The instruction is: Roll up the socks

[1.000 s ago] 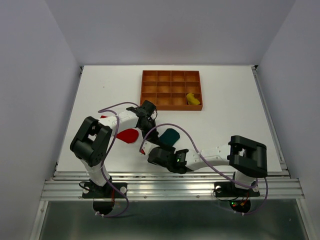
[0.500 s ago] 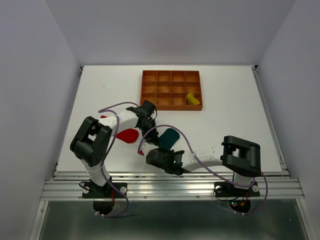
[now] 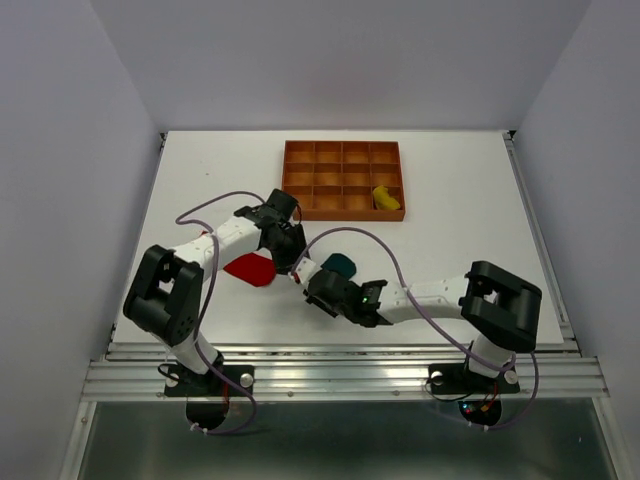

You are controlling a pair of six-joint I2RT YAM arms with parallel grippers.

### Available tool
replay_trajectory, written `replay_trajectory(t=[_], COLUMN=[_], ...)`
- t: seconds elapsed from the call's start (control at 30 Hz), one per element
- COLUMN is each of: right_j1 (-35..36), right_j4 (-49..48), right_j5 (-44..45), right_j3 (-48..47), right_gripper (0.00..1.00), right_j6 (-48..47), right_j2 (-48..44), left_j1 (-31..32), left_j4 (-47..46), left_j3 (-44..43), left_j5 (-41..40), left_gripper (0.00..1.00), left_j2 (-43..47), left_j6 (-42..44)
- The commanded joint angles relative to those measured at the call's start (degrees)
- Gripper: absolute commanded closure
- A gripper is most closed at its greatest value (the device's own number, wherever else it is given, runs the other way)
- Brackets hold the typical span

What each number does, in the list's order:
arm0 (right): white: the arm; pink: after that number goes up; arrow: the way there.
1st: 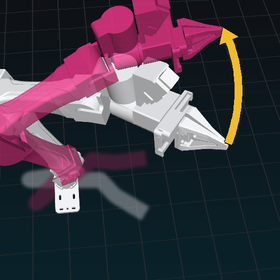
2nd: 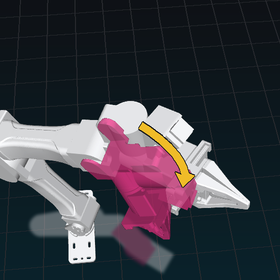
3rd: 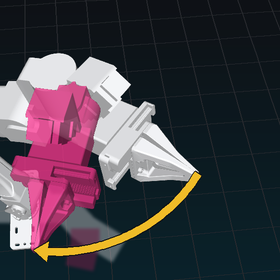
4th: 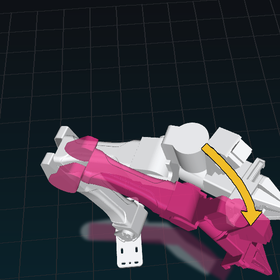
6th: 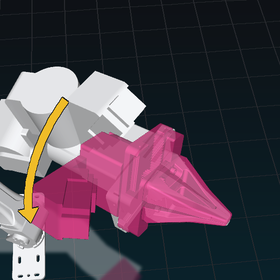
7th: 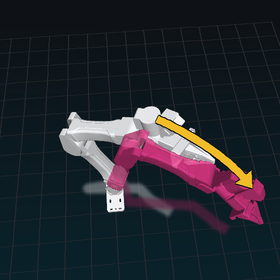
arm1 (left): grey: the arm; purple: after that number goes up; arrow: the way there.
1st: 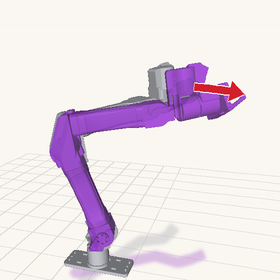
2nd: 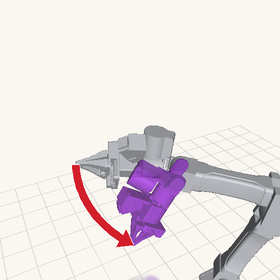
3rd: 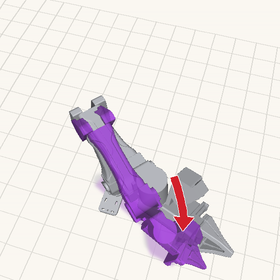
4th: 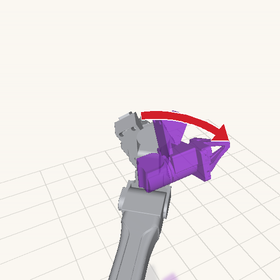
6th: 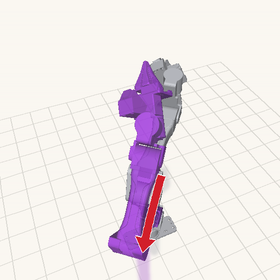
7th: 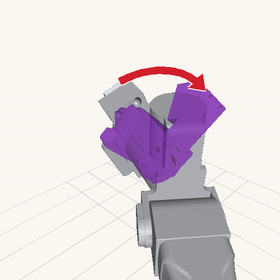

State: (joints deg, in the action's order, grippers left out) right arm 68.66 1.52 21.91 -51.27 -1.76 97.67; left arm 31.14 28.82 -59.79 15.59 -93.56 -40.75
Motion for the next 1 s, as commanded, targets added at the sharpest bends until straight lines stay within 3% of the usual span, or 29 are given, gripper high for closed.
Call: replay_trajectory(t=[0.0,0.1,0.3,0.47,0.73,0.97], right_j1=[-3.70,-5.46,-12.93,-18.47,-24.19,-27.35], right_j4=[-0.82,-0.82,-3.45,-5.29,-10.21,-16.27], right_j5=[-14.14,-18.12,-39.35,-49.58,-60.21,-63.39], right_j3=[2.05,1.78,1.69,1.26,1.69,3.62], right_gripper=[0.99,0.99,0.99,0.99,0.99,0.99], right_j6=[5.70,6.94,11.94,15.64,26.00,33.39], right_j2=[-1.51,-1.95,-3.71,-2.84,2.53,4.81], left_j1=[-3.00,-4.15,-5.91,-6.09,-6.09,-5.65], left_j4=[2.65,2.12,0.89,-0.08,-3.41,-6.84], left_j3=[-2.00,-0.86,1.78,3.89,8.01,11.45], left_j5=[-2.85,-2.94,-2.76,-2.32,1.10,4.35], left_gripper=[0.46,0.45,0.45,0.45,0.45,0.45], left_j2=[5.31,6.46,9.62,12.52,15.07,16.04], left_j6=[1.38,1.73,2.17,2.78,3.75,3.40])
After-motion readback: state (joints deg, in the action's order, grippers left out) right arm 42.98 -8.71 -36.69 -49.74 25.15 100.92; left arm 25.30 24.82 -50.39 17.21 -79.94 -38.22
